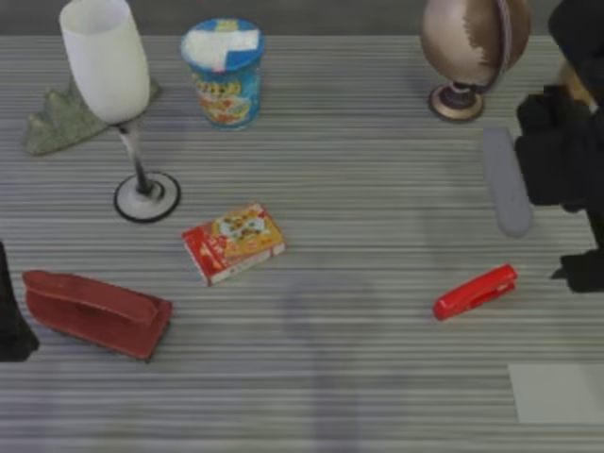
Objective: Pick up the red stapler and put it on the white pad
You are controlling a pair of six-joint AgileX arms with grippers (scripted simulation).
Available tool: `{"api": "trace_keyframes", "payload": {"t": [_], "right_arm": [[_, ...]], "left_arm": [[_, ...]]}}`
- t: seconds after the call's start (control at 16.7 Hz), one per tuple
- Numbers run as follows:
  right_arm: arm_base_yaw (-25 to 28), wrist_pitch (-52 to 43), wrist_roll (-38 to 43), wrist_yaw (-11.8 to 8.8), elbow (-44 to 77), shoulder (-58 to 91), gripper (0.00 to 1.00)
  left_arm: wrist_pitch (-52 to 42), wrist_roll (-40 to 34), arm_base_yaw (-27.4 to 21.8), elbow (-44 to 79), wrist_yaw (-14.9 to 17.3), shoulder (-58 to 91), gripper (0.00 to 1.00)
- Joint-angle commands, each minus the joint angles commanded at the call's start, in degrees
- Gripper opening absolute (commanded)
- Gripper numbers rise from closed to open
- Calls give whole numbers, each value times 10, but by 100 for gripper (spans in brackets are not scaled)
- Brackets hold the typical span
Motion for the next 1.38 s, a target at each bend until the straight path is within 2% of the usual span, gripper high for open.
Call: {"api": "trace_keyframes", "payload": {"t": [0.18,0.36,0.78,0.96,1.38], "right_arm": [[24,-63,-86,0,88,102,100],[37,-100,-137,1,142,162,100],[38,-104,-148,1,151,174,100],[40,-64,-148,1,120,186,100],[42,97,-146,2,13,238,100]], "left_arm": [[0,0,0,0,0,0,100],[0,0,0,0,0,0,100],[0,0,0,0,0,0,100],[0,0,0,0,0,0,100],[0,0,0,0,0,0,100]]}}
